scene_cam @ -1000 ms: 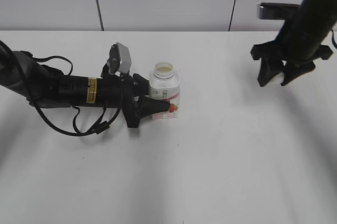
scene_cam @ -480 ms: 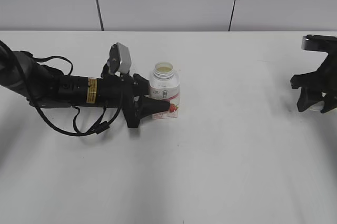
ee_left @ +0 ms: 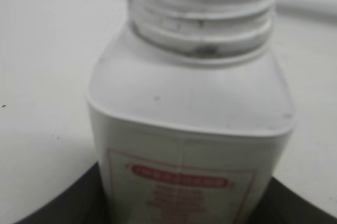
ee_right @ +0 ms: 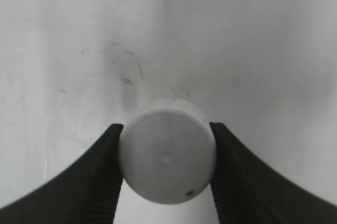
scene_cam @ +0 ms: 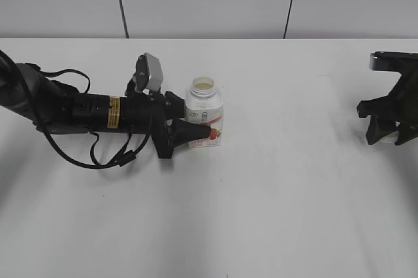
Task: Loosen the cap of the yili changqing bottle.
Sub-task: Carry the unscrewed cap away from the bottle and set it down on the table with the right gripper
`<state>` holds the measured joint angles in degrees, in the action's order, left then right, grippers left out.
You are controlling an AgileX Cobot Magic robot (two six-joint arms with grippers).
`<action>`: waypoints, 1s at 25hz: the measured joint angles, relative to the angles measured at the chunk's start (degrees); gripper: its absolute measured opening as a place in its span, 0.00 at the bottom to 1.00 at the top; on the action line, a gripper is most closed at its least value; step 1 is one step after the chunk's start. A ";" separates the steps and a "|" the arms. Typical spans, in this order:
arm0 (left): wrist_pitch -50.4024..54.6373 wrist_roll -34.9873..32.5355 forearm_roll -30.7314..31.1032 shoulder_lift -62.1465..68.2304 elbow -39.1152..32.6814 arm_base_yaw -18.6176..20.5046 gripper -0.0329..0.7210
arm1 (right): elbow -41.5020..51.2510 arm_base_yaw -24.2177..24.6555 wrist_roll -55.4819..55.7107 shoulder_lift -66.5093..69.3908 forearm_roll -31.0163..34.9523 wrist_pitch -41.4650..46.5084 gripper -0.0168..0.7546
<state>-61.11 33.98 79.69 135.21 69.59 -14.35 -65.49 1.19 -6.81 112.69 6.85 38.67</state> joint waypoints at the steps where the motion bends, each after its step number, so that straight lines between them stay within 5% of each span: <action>1: 0.00 0.00 0.00 0.00 0.00 0.00 0.54 | 0.00 0.00 0.00 0.00 0.00 -0.12 0.52; 25: 0.00 0.04 0.00 0.00 0.00 0.00 0.54 | 0.00 0.11 0.00 1.68 -1.45 0.49 0.52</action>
<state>-61.11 34.02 79.69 135.21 69.59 -14.35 -65.49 1.30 -6.81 114.37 5.41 39.16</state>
